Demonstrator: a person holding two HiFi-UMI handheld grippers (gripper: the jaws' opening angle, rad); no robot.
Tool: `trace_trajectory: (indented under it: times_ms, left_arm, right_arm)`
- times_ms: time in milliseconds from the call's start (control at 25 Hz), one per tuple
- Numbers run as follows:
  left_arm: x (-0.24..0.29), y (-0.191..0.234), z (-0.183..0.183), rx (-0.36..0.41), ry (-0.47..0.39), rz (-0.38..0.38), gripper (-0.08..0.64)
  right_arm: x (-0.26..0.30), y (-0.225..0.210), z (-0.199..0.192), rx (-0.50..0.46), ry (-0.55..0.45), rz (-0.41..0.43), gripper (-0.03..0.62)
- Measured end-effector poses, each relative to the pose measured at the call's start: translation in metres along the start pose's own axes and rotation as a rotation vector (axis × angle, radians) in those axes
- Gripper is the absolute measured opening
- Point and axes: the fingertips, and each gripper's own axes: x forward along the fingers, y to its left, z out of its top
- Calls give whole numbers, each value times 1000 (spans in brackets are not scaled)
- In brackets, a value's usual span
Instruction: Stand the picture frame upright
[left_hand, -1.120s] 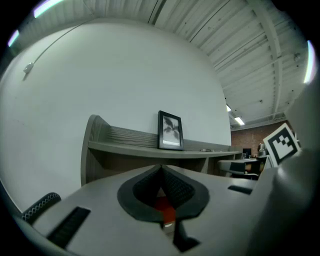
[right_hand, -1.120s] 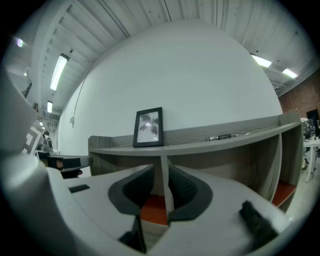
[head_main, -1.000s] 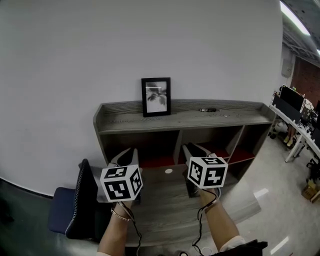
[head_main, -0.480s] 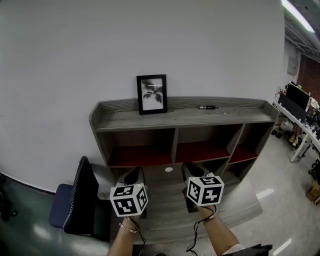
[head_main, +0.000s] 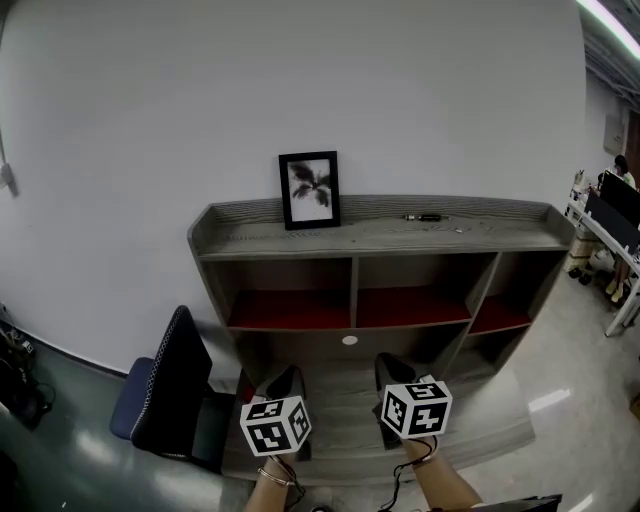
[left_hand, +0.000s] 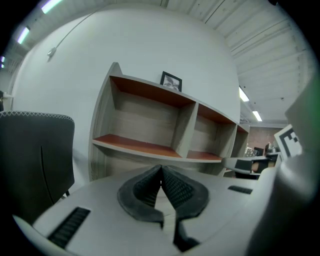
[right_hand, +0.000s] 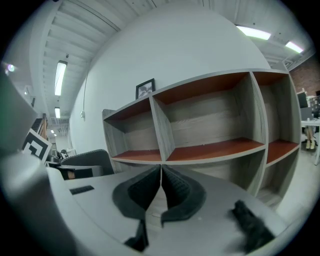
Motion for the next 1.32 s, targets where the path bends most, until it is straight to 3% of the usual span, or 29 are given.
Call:
trace_trajectory:
  times_ms: [200,440,1320]
  left_arm:
    - [-2,-13,-6,17,2,1,14]
    - [-8,-13,-4,33,-9,14,14]
    - [-4,-20,3,32,-21,-11,12]
  right_arm:
    - [1,5,-11,-9,26,28,35]
    - [-5,5,-4,-57,2,-2,31]
    - [-10,1,5,-60,-9,-10,31]
